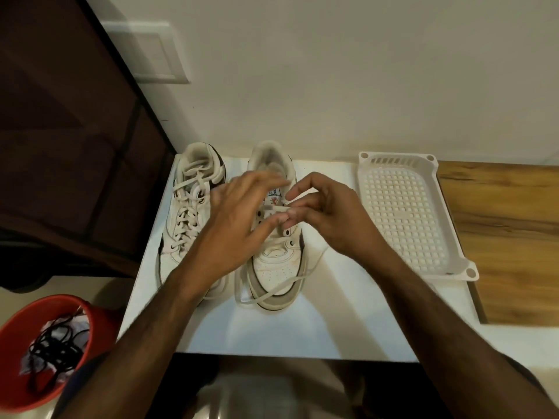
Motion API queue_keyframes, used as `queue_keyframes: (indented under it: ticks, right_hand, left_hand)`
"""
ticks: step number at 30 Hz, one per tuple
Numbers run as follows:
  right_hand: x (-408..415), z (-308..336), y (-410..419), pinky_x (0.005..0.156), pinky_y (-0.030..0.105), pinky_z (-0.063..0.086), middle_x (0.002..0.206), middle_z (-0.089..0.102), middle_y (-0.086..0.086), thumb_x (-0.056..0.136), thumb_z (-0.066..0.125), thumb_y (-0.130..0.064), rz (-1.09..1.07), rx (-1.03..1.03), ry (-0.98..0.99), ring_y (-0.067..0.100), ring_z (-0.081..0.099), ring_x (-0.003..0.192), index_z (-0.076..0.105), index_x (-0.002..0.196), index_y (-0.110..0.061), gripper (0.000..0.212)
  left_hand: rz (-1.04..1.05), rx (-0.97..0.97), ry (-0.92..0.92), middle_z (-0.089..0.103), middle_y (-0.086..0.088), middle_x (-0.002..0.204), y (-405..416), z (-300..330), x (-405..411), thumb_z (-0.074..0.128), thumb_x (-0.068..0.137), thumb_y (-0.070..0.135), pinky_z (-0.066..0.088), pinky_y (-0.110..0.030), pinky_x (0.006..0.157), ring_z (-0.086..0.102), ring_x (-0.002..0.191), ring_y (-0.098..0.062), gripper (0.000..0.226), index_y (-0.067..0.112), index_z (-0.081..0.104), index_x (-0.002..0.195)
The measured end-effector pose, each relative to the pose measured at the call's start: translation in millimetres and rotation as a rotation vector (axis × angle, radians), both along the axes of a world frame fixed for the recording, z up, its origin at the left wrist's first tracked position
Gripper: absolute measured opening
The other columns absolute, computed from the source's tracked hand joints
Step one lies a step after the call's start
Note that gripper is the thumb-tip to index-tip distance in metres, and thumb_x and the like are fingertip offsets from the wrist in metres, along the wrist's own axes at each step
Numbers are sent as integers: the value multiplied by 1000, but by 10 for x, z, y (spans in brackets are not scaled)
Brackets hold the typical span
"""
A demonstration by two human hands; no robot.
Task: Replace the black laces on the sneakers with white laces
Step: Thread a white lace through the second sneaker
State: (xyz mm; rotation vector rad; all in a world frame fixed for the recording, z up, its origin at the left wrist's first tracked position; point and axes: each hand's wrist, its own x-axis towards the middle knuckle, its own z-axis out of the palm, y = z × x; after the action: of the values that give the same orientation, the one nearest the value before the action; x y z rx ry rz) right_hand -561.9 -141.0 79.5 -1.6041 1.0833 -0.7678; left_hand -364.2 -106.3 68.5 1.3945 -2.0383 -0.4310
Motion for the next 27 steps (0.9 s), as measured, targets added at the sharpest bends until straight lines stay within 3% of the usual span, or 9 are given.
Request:
queue_keyframes:
  ticks: [3, 6, 10, 13, 16, 21, 23, 27]
  right_hand:
    - [99, 7, 74, 78, 34, 60, 72, 77, 4, 90, 75, -7, -56, -62, -3, 16, 76, 70, 59, 92, -7, 16]
    - [139, 20, 85, 65, 24, 56, 66, 74, 7, 87, 79, -12, -112, -30, -34, 20, 74, 61, 59, 85, -8, 21]
    - [125, -41, 32, 65, 26, 57, 71, 74, 3, 95, 70, -32, -152, 51, 87, 15, 72, 63, 62, 88, -9, 25]
    - [118, -213, 26, 67, 26, 52, 76, 70, -9, 89, 74, -42, -187, 28, 427, 3, 66, 71, 62, 84, -20, 25]
    - [217, -292, 81, 68, 33, 53, 79, 66, -8, 82, 76, -52, -229, 78, 474, 10, 65, 76, 56, 85, -21, 37]
    - [253, -324, 70, 73, 36, 55, 84, 65, -6, 83, 76, -39, -228, 94, 560, 14, 65, 81, 59, 90, -17, 28]
    - [213, -307, 49, 74, 34, 56, 79, 67, -6, 81, 77, -29, -234, 111, 520, 13, 65, 80, 65, 85, -15, 19]
    - [107, -300, 4, 63, 17, 50, 74, 70, -7, 81, 82, -28, -202, 117, 474, 5, 67, 74, 69, 81, -17, 17]
  left_hand:
    - [-53, 76, 196, 65, 17, 108, -1, -39, -10, 72, 94, 16, 53, -27, 81, 66, 88, -10, 38, 21, 63, 131]
    - [-25, 32, 206, 63, 20, 85, -26, -46, 19, 76, 89, 5, 49, -14, 62, 64, 64, -6, 20, 13, 75, 107]
    - [65, -1, 150, 67, 12, 81, -89, -80, 145, 75, 90, 9, 45, -6, 66, 61, 74, 7, 12, 11, 80, 100]
    - [111, 44, 106, 68, 5, 89, -132, -161, 253, 74, 92, 13, 42, -5, 76, 61, 84, 4, 11, 12, 80, 101]
    - [104, 64, 57, 62, 3, 93, -144, -210, 241, 77, 89, 12, 39, -4, 80, 58, 87, 0, 12, 13, 81, 100]
    - [92, 63, 30, 62, 5, 87, -127, -211, 229, 80, 85, 9, 39, -3, 76, 57, 82, -3, 16, 14, 82, 100]
    - [68, 87, 34, 62, 6, 87, -109, -218, 199, 80, 86, 9, 44, -9, 75, 60, 83, -4, 16, 15, 81, 101]
    - [33, 121, -20, 62, 8, 88, -86, -287, 50, 81, 86, 18, 55, -34, 73, 63, 82, -9, 11, 19, 81, 97]
